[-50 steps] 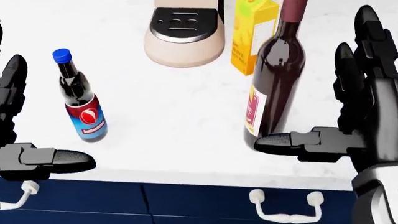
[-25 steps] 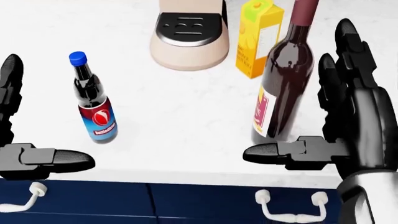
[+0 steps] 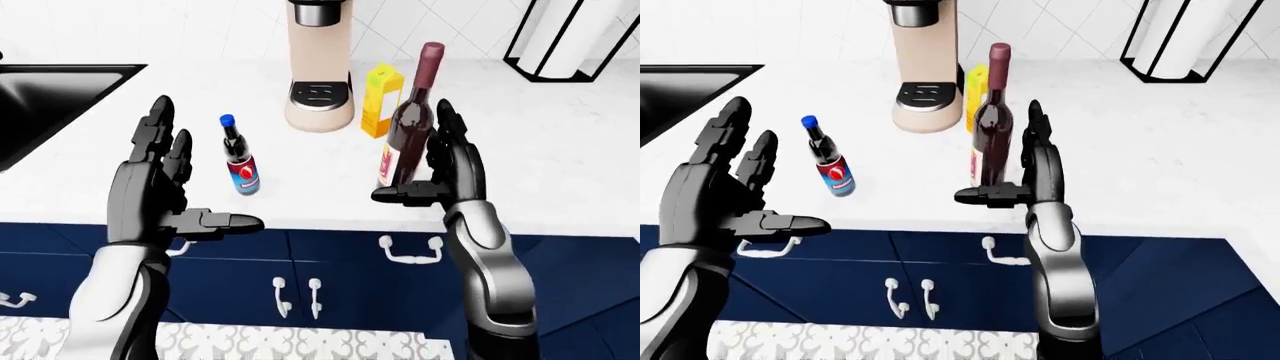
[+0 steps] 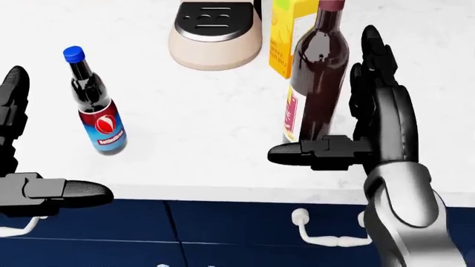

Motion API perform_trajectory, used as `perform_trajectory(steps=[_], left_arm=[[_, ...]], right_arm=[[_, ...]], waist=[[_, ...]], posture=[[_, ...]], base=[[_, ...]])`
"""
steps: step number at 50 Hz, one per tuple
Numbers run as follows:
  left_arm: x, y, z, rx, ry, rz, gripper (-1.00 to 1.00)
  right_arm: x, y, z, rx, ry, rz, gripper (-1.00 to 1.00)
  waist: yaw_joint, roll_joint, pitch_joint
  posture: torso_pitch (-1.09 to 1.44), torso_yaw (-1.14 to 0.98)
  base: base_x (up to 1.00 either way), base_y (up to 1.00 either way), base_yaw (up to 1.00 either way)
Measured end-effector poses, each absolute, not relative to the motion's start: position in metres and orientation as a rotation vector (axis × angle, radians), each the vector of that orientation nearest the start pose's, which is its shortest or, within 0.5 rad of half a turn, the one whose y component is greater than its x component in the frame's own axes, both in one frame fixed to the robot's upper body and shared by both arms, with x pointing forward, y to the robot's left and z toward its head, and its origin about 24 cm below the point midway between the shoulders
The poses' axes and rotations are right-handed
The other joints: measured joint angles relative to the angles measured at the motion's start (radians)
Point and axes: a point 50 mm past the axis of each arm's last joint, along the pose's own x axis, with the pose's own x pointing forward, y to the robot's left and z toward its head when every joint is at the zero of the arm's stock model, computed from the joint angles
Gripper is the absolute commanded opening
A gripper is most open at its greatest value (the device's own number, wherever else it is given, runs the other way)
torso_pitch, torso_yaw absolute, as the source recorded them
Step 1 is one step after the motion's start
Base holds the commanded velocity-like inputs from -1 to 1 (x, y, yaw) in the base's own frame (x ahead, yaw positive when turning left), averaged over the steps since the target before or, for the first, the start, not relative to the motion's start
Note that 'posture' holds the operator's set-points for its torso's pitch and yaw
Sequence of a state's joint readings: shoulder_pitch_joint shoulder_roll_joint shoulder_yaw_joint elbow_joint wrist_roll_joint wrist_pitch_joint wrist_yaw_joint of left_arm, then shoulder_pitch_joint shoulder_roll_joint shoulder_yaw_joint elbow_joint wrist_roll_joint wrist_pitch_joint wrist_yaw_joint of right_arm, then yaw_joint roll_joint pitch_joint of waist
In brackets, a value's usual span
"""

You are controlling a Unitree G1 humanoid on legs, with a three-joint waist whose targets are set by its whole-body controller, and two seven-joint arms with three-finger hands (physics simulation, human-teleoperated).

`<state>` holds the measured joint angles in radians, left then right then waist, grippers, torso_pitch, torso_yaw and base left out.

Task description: Move the drinks to the dining counter.

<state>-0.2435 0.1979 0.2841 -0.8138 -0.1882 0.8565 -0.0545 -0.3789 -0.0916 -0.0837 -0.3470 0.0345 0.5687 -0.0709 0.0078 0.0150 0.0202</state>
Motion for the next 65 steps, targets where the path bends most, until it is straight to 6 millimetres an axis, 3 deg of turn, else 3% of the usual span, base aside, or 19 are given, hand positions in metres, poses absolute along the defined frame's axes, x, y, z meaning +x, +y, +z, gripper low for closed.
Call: perform_trajectory(steps=[23, 26, 29, 31, 45, 48, 58, 65], left_arm=[[0.231, 0.195, 0.209, 0.057, -0.232, 0.029, 1.00], [0.231, 0.195, 0.209, 0.058, -0.233, 0.031, 1.00], [0.231, 0.194, 0.208, 0.057, -0.230, 0.026, 1.00], [0.231, 0.194, 0.208, 0.057, -0.229, 0.025, 1.00], [0.230, 0.196, 0.207, 0.058, -0.230, 0.029, 1.00], [0.230, 0.196, 0.208, 0.059, -0.232, 0.031, 1.00], [0.234, 0.194, 0.210, 0.066, -0.231, 0.027, 1.00], [0.244, 0.192, 0.213, 0.084, -0.227, 0.027, 1.00]], right_arm=[[0.316, -0.145, 0.171, -0.063, -0.143, -0.030, 0.95], [0.319, -0.143, 0.172, -0.067, -0.145, -0.023, 0.85], [0.320, -0.141, 0.173, -0.072, -0.153, -0.020, 0.58], [0.321, -0.141, 0.174, -0.073, -0.158, -0.019, 0.21], [0.318, -0.138, 0.169, -0.069, -0.164, 0.001, -0.64], [0.317, -0.142, 0.169, -0.072, -0.164, -0.018, -0.97], [0.305, -0.148, 0.174, -0.067, -0.160, -0.031, -1.00], [0.286, -0.150, 0.188, -0.078, -0.144, -0.027, -1.00]], waist=[[-0.003, 0.002, -0.005], [-0.005, 0.002, -0.006], [-0.005, 0.002, -0.007], [-0.005, 0.002, -0.007], [0.001, -0.002, -0.006], [0.003, -0.003, -0.005], [0.008, -0.001, 0.000], [0.004, 0.001, 0.011]], posture=[[0.00, 0.00], [0.00, 0.00], [0.00, 0.00], [0.00, 0.00], [0.00, 0.00], [0.00, 0.00], [0.00, 0.00], [0.00, 0.00]], base=[[0.00, 0.00, 0.00], [0.00, 0.00, 0.00], [0.00, 0.00, 0.00], [0.00, 0.00, 0.00], [0.00, 0.00, 0.00], [0.00, 0.00, 0.00], [0.00, 0.00, 0.00], [0.00, 0.00, 0.00]])
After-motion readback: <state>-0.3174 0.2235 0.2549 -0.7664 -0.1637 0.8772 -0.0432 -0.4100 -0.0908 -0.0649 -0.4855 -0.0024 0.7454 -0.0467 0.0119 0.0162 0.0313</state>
